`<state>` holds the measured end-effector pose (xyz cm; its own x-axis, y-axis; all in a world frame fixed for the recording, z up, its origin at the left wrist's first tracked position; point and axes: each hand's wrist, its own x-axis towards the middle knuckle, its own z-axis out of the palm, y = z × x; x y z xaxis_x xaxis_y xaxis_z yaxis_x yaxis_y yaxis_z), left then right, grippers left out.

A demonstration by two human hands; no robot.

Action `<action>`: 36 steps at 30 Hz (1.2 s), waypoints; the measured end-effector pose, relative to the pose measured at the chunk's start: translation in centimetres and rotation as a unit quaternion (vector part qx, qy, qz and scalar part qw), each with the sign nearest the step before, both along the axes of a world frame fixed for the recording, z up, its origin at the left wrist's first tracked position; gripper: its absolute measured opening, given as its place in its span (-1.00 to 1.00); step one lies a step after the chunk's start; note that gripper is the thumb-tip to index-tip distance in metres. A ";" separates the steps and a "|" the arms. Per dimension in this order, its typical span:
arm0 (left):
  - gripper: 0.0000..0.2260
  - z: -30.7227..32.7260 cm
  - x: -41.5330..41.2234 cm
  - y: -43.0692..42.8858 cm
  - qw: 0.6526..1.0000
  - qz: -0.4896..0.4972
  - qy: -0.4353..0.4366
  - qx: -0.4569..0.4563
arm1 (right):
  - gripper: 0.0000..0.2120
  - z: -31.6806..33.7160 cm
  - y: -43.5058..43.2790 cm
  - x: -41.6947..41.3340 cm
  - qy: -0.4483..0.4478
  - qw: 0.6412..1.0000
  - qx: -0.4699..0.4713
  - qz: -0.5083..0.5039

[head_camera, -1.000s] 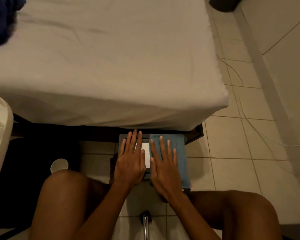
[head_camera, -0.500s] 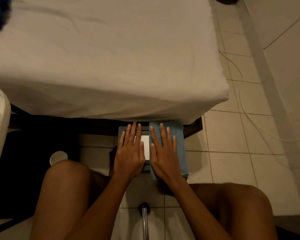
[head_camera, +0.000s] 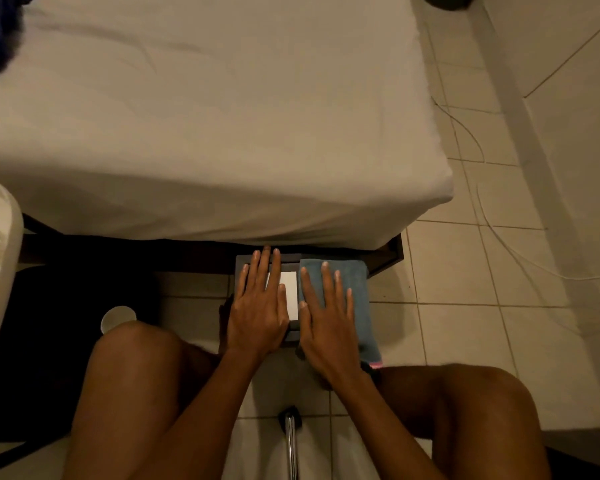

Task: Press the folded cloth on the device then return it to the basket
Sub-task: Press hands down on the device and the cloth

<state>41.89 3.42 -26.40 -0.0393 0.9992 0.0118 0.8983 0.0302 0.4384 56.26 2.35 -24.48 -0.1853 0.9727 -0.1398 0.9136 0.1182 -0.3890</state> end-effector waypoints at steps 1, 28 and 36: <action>-0.48 0.0 0.0 0.0 1.000 -0.001 0.001 0.003 | -0.45 0.3 0.9 -0.1 0.000 1.000 0.000 0.000; -0.47 0.1 0.0 -0.1 1.000 -0.004 0.009 -0.006 | -0.45 -0.2 4.6 0.0 0.007 0.999 0.034 -0.014; -0.47 0.1 0.0 -0.2 1.000 -0.006 0.007 -0.008 | -0.46 -0.4 4.2 0.5 0.013 1.000 0.025 -0.007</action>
<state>41.91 3.27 -26.29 -0.0264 0.9996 -0.0046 0.9046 0.0258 0.4255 56.80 6.54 -24.88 -0.1750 0.9808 -0.0860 0.9047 0.1257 -0.4071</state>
